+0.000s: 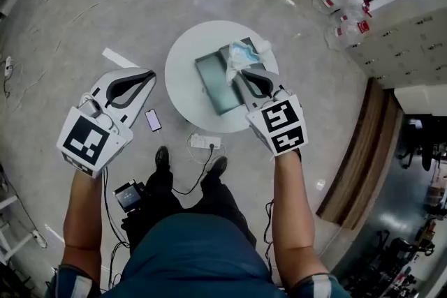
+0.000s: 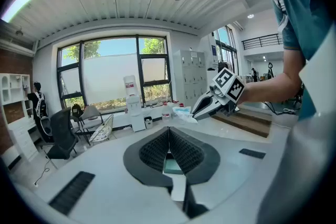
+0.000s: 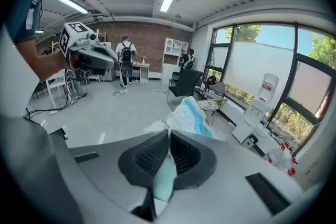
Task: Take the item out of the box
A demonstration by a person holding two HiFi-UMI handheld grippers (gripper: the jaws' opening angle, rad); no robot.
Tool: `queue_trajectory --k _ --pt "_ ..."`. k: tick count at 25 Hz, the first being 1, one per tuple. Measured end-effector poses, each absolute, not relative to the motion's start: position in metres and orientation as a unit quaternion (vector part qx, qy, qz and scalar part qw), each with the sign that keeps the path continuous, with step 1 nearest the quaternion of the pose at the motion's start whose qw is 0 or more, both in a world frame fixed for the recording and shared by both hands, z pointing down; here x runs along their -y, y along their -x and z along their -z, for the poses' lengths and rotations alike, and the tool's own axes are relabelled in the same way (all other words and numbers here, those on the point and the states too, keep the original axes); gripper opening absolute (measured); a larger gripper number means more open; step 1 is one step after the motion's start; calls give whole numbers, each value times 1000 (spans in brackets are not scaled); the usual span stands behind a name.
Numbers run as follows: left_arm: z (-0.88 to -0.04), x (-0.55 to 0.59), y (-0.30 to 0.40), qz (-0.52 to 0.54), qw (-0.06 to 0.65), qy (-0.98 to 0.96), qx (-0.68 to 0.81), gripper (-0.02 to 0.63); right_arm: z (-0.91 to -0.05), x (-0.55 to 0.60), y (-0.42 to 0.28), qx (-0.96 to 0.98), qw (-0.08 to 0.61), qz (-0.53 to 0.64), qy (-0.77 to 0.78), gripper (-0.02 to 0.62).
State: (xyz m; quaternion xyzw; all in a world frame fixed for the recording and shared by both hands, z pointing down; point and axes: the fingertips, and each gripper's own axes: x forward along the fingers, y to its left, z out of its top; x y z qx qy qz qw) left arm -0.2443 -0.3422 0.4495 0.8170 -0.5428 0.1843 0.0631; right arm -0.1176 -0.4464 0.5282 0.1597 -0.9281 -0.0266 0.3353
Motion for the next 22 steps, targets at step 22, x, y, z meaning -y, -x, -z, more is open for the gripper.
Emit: queue_trajectory --k 22 --pt "-313 257 160 -169 -24 -848 502 20 -306 310 33 970 167 25 -176 44"
